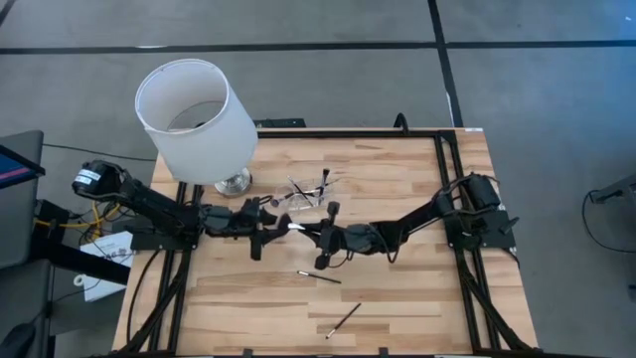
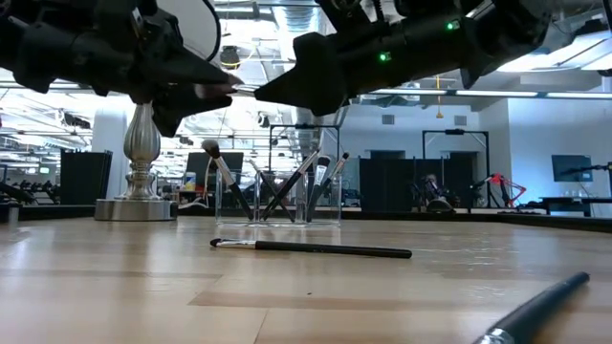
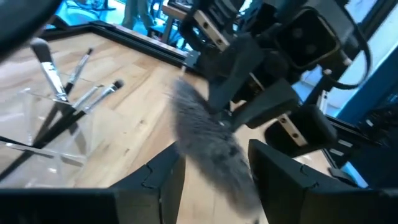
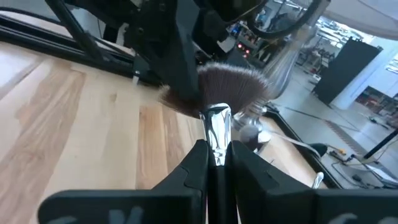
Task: Put items in baskets/containers
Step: Put the black highlighter brush into the transparent organizer
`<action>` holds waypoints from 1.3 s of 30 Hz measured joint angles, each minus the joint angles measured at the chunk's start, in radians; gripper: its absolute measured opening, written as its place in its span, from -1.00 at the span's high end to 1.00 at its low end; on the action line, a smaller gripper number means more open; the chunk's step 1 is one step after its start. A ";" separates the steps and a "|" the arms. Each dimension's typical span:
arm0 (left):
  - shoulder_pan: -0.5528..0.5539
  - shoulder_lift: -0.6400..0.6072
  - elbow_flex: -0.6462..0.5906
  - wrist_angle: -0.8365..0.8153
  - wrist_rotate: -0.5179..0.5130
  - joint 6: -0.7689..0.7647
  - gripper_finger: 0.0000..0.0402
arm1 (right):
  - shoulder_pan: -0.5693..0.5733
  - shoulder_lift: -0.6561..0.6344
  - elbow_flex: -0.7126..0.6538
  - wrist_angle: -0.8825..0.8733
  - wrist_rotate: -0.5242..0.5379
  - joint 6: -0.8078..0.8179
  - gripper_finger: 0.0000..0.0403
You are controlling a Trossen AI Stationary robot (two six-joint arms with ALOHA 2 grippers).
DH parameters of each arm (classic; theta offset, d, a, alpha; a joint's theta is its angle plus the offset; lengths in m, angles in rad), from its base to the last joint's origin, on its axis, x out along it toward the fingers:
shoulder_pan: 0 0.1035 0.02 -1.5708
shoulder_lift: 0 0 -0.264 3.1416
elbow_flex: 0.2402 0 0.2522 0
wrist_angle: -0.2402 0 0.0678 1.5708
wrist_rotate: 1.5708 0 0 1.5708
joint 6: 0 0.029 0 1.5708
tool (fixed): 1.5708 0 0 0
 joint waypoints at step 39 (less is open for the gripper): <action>0.054 0.000 0.011 0.077 0.083 -0.001 0.52 | -0.016 0.000 0.047 -0.024 -0.098 -0.068 0.81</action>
